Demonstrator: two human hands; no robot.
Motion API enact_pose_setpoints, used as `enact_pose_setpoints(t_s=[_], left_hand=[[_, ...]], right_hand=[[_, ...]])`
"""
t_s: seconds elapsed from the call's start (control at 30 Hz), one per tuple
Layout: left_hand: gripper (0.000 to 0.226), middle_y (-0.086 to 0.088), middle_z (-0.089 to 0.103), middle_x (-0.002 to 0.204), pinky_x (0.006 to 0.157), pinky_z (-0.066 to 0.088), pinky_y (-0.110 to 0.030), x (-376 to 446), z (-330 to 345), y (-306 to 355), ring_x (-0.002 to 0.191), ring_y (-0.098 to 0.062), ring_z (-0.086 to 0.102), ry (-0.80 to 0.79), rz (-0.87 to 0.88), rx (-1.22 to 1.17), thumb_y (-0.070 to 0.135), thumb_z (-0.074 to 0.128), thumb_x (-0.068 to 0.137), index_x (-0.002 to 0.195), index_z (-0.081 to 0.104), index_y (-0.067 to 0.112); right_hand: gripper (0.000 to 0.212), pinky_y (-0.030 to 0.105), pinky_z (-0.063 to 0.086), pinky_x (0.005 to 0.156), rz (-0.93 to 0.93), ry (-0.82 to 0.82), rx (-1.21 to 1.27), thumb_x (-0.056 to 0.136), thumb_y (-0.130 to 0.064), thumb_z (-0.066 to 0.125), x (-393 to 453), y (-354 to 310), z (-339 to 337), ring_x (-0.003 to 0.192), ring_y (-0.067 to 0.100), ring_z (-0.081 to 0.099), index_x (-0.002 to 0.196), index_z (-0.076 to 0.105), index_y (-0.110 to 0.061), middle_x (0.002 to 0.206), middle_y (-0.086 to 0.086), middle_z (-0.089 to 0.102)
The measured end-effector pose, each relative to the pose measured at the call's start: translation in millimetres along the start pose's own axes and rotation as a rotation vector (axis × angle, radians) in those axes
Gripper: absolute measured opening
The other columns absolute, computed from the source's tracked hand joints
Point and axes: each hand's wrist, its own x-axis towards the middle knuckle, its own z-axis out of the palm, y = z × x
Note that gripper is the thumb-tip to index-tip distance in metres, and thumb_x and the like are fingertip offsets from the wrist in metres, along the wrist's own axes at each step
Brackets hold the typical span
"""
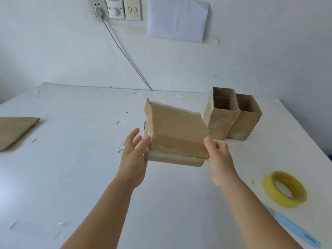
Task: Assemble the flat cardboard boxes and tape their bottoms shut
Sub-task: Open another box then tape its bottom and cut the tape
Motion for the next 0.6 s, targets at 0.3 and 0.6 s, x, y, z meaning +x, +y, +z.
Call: enact_pose_setpoints(t_s=[0.3, 0.6], left_hand=[[0.071, 0.001, 0.06, 0.119, 0.08, 0.054, -0.029, 30, -30, -20, 0.105, -0.019, 0.064, -0.199, -0.016, 0.195, 0.006, 0.073, 0.069, 0.131, 0.049, 0.032], [0.055, 0.023, 0.062, 0.111, 0.07, 0.05, -0.01, 87, -9, -52, 0.1, 0.003, 0.062, -0.098, 0.114, 0.612, 0.0, 0.055, 0.083, 0.119, 0.053, 0.042]], right_hand=[[0.048, 0.025, 0.039, 0.104, -0.141, -0.16, -0.294, 0.098, -0.032, 0.043, 26, 9, 47, 0.124, 0.0, 0.046, 0.145, 0.033, -0.025, 0.143, -0.008, 0.042], [0.047, 0.029, 0.047, 0.09, -0.131, 0.013, -0.508, 0.097, -0.033, 0.042, 48, 36, 59, 0.108, 0.013, 0.053, 0.144, 0.036, -0.033, 0.123, 0.002, 0.05]])
